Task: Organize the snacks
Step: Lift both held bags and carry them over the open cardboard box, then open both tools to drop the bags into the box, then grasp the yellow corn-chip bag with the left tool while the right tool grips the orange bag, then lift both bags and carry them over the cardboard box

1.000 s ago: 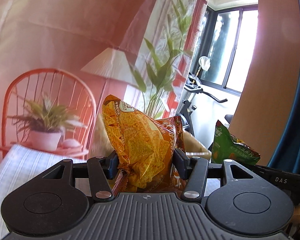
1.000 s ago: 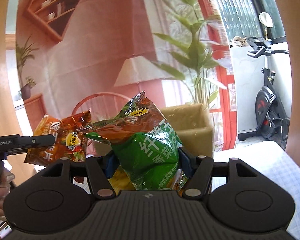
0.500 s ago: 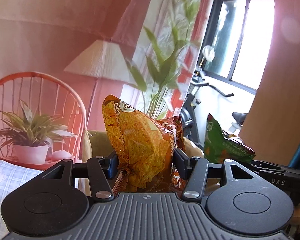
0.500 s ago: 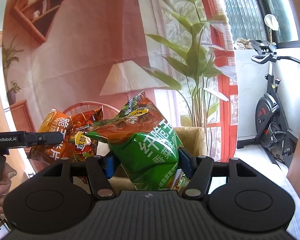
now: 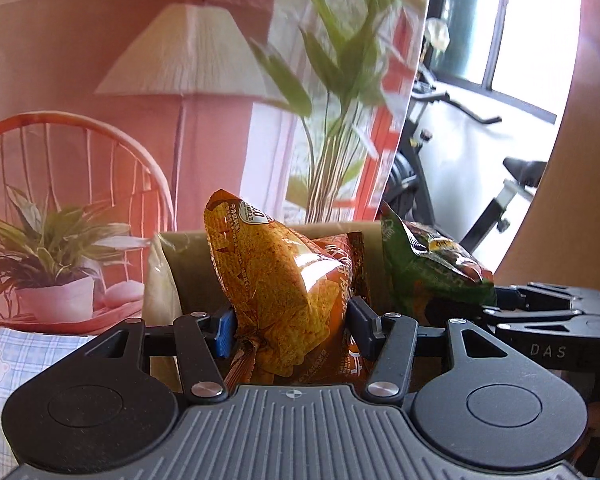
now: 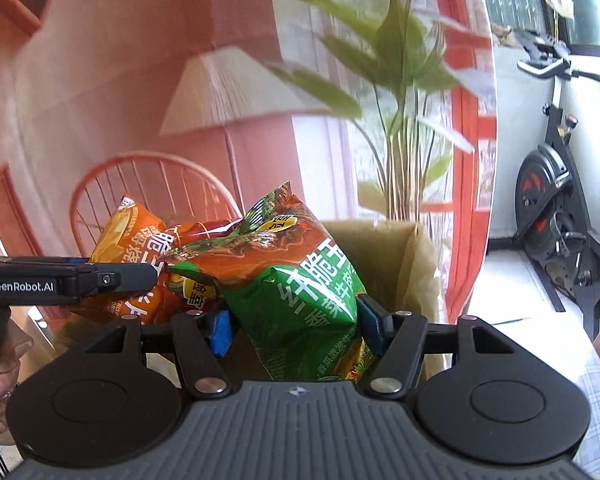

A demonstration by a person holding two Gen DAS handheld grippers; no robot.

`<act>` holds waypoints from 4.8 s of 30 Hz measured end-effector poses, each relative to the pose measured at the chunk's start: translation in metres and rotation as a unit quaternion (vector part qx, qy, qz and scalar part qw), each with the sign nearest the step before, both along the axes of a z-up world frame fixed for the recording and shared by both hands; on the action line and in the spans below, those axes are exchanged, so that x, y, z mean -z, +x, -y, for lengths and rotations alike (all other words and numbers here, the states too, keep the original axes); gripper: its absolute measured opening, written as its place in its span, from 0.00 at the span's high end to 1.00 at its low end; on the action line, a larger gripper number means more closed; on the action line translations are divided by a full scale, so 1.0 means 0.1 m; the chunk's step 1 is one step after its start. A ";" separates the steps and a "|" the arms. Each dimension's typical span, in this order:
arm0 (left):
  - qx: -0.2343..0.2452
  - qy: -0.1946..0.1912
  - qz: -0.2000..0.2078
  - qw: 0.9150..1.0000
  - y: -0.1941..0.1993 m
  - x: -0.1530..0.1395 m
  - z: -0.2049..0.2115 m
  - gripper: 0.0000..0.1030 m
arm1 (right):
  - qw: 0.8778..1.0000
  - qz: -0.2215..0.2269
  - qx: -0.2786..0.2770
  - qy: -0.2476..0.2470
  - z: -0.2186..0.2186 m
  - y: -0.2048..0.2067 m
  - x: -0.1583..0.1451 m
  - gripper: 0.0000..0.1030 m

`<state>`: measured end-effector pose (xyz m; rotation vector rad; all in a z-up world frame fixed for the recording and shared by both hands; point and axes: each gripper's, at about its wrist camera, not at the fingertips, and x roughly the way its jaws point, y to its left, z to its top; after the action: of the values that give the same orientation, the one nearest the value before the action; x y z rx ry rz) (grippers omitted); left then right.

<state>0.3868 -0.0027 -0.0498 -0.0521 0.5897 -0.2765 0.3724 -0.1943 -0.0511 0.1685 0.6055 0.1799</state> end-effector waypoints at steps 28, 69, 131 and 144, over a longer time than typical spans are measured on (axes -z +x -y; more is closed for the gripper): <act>0.004 -0.027 0.013 1.000 -0.58 -0.21 -0.23 0.19 | 0.999 0.049 0.021 0.011 -0.07 -0.67 -0.13 0.27; 0.012 -0.065 -0.071 0.995 -1.31 1.04 -0.36 0.05 | 0.984 -0.090 -0.081 -0.133 -0.58 -1.15 1.02 0.00; -0.010 -0.056 -0.007 0.998 -1.59 0.73 -0.38 0.33 | 0.996 0.009 -0.079 -0.041 -0.14 -1.47 0.71 0.39; -0.002 -0.048 0.044 0.998 -1.77 0.31 -0.36 0.33 | 0.996 0.069 -0.059 -0.021 -0.14 -1.66 0.27 0.39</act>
<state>0.2102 0.0337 -0.0811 -0.1334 0.4889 -0.3007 0.2063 -0.1800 -0.0776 0.0789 0.4804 0.2904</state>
